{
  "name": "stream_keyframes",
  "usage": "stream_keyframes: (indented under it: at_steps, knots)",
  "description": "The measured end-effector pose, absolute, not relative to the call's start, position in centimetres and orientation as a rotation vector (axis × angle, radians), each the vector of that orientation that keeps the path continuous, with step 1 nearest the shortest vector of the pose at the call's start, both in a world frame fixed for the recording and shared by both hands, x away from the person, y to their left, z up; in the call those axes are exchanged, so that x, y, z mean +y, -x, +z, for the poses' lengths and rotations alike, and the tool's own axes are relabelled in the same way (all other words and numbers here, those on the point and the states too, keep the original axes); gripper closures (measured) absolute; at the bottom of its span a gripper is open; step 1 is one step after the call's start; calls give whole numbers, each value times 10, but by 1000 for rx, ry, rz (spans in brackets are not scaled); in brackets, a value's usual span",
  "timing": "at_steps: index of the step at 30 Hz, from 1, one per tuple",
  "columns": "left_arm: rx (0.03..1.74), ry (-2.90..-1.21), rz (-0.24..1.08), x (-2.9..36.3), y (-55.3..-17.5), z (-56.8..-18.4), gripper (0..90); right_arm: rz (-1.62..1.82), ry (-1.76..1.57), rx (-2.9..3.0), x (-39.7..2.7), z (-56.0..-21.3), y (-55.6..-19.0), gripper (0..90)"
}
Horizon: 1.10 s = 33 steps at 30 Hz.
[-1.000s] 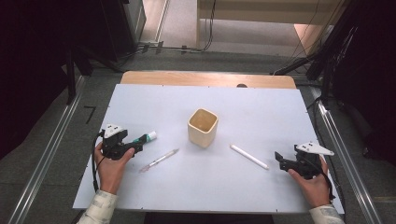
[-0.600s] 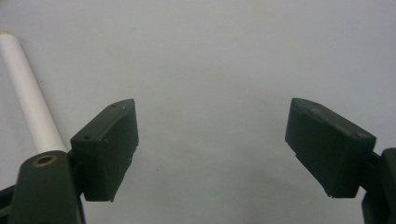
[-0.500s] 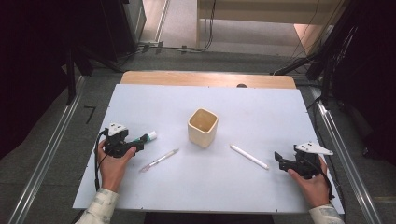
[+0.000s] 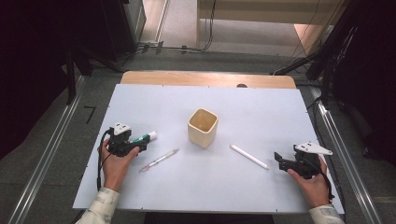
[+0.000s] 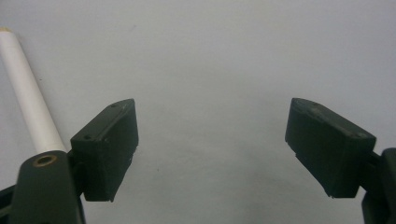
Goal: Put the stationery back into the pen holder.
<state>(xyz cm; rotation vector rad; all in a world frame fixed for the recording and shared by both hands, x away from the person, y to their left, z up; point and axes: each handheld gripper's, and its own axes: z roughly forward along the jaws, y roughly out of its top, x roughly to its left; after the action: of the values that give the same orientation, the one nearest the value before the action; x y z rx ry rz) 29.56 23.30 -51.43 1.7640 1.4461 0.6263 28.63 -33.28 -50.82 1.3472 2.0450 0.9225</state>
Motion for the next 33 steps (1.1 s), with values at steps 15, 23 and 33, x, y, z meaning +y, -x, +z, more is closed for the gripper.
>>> stream_keyframes:
  at_steps: [15, 23, 33]
  knots:
    - [1430, -1816, 625, 227, -298, -520, 225, 919, -1348, 2053, -332, -509, -286, 158]
    - [1425, -1847, 636, 224, -299, -522, 269, 918, -1350, 2054, -332, -509, -286, 158]
    - [1412, -1886, 643, 219, -298, -525, 334, 913, -1349, 2055, -332, -509, -286, 158]
